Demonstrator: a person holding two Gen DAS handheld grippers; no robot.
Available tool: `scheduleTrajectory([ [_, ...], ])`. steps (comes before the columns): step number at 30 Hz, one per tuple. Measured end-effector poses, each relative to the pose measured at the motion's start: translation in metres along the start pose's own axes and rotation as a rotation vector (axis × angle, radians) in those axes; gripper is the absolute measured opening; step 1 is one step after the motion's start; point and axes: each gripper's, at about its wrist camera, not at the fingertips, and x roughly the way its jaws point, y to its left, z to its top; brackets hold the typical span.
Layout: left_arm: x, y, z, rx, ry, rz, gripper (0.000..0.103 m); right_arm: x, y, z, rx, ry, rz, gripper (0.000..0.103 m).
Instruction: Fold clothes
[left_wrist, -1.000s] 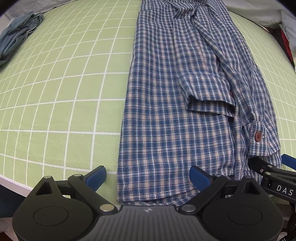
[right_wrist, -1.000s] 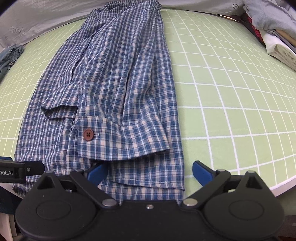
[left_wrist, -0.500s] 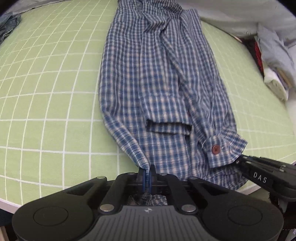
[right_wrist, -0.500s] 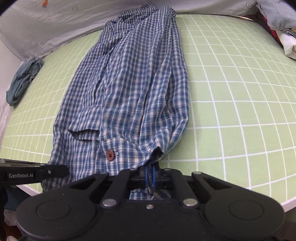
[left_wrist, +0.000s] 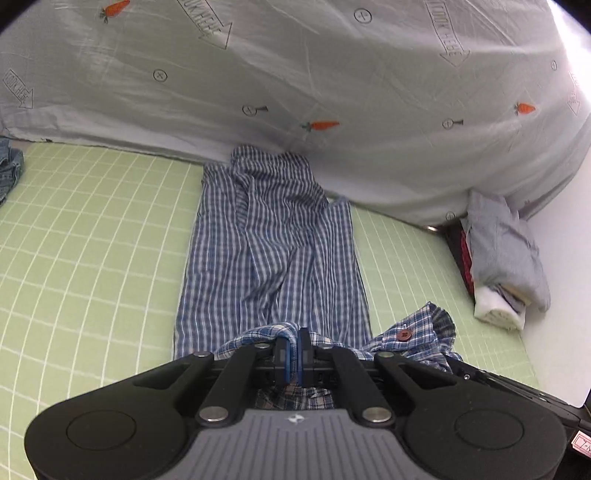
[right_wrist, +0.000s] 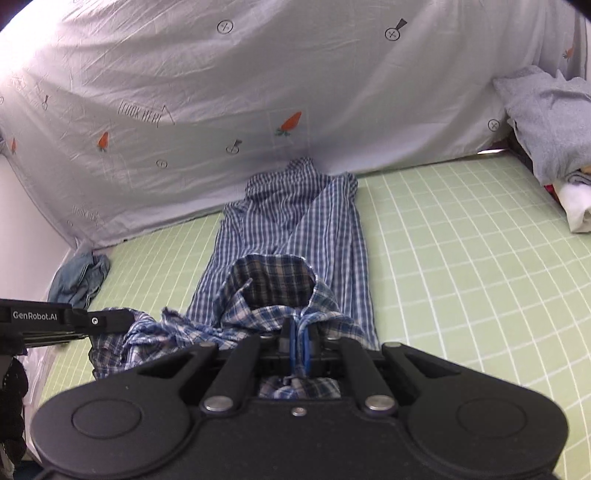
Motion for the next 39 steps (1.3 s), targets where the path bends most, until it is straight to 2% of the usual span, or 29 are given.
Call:
scheduleTrajectory([
  [3, 0.014, 0.007, 0.019, -0.015, -0.023, 0.001, 0.003, 0.017, -0.003, 0.017, 0.009, -0.015, -0.005, 0.005],
  [10, 0.069, 0.039, 0.040, -0.073, 0.049, 0.024, 0.003, 0.056, -0.011, 0.057, 0.031, -0.049, -0.018, 0.005],
  [15, 0.118, 0.064, 0.065, -0.119, 0.113, 0.050, 0.004, 0.112, -0.023, 0.085, 0.094, 0.021, -0.015, 0.005],
  [18, 0.116, 0.064, 0.076, -0.106, 0.065, 0.083, 0.007, 0.137, -0.027, 0.111, 0.116, 0.016, 0.002, 0.005],
  [20, 0.116, 0.064, 0.084, -0.097, 0.034, 0.104, 0.016, 0.137, -0.026, 0.126, 0.090, -0.047, -0.017, 0.010],
  [21, 0.115, 0.063, 0.088, -0.093, 0.018, 0.115, 0.025, 0.133, -0.027, 0.132, 0.086, -0.083, -0.031, 0.020],
  [22, 0.115, 0.063, 0.092, -0.088, 0.002, 0.126, 0.038, 0.129, -0.027, 0.138, 0.082, -0.119, -0.045, 0.032],
  [23, 0.114, 0.063, 0.095, -0.084, -0.014, 0.137, 0.045, 0.126, -0.028, 0.144, 0.078, -0.154, -0.059, 0.035],
  [24, 0.114, 0.063, 0.099, -0.079, -0.030, 0.148, 0.063, 0.119, -0.030, 0.147, 0.084, -0.177, -0.066, 0.037],
  [25, 0.113, 0.063, 0.103, -0.075, -0.046, 0.159, 0.075, 0.112, -0.033, 0.148, 0.084, -0.187, -0.077, 0.037],
  [27, 0.112, 0.063, 0.109, -0.068, -0.073, 0.180, 0.078, 0.102, -0.037, 0.143, 0.067, -0.185, -0.104, 0.039],
  [32, 0.107, 0.069, 0.075, -0.098, 0.015, 0.216, 0.083, 0.091, -0.049, 0.113, 0.111, -0.115, -0.127, 0.047],
  [34, 0.105, 0.071, 0.061, -0.110, 0.049, 0.230, 0.083, 0.091, -0.051, 0.098, 0.144, -0.077, -0.119, 0.057],
  [36, 0.103, 0.074, 0.047, -0.123, 0.084, 0.244, 0.083, 0.093, -0.051, 0.084, 0.165, -0.043, -0.111, 0.061],
  [39, 0.100, 0.077, 0.027, -0.141, 0.137, 0.264, 0.083, 0.096, -0.048, 0.069, 0.170, -0.004, -0.088, 0.061],
])
